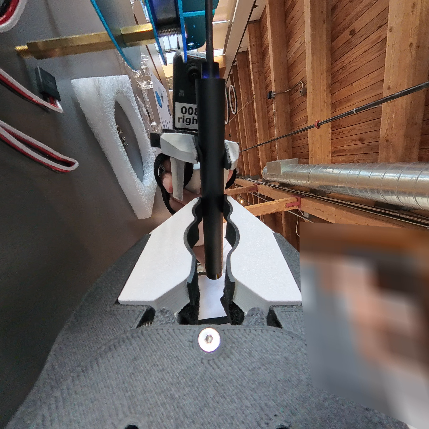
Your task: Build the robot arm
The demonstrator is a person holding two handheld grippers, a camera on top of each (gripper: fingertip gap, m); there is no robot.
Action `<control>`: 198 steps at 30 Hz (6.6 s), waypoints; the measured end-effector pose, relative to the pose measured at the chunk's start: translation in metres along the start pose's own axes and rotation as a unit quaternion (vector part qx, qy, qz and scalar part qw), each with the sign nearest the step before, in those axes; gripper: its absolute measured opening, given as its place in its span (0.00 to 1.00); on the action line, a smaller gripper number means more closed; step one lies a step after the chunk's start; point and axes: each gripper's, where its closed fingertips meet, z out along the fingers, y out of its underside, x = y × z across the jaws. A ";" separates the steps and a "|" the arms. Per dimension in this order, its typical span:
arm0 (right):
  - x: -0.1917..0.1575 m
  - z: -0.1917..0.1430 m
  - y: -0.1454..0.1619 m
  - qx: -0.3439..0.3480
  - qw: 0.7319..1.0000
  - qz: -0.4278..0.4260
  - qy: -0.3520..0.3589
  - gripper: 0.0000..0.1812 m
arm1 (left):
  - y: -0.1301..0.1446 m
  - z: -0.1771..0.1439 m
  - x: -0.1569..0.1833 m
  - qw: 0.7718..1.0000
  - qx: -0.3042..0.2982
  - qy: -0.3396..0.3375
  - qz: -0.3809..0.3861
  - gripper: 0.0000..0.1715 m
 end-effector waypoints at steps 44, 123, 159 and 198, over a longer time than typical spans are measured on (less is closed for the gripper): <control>0.001 0.008 -0.008 0.069 0.997 0.034 -0.018 0.09 | -0.007 -0.010 0.003 0.999 -0.026 0.001 -0.029 0.09; 0.009 0.008 -0.028 0.139 0.990 0.006 0.024 0.09 | -0.022 -0.013 -0.004 0.993 -0.107 0.010 -0.041 0.09; 0.010 0.009 -0.030 0.138 0.990 0.017 0.019 0.09 | -0.024 -0.017 -0.005 0.993 -0.111 0.006 -0.046 0.09; 0.012 0.007 -0.032 0.141 0.990 0.024 0.011 0.09 | -0.026 -0.014 -0.011 0.993 -0.112 0.002 -0.046 0.10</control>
